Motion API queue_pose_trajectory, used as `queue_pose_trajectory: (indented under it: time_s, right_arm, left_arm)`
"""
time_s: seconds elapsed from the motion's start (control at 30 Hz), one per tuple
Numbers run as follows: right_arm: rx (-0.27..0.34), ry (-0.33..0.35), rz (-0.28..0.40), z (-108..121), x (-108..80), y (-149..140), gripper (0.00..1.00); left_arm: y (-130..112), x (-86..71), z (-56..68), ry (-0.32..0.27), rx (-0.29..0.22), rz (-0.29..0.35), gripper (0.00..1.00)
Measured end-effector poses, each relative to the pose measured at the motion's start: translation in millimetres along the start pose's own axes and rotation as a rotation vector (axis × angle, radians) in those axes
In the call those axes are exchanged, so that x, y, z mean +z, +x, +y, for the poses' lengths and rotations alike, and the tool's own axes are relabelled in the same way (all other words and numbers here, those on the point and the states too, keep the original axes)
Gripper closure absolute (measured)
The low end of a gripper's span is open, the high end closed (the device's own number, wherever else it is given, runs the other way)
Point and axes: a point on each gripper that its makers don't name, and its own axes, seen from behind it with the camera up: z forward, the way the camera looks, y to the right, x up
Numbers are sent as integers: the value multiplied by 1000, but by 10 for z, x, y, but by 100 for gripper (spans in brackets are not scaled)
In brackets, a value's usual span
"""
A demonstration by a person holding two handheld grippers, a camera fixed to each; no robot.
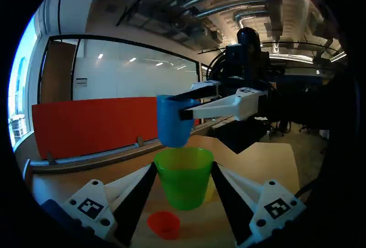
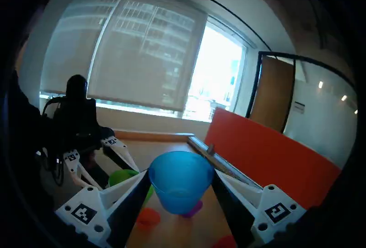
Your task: Pour water
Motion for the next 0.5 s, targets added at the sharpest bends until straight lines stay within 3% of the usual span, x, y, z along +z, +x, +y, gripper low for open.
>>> queue_pose_trajectory:
  time_s: [0.5]
  right_arm:
    - [79,13,-26,-57,-46,-143,8]
  left_arm:
    - [-54,-32,-15,1,1,-19,15]
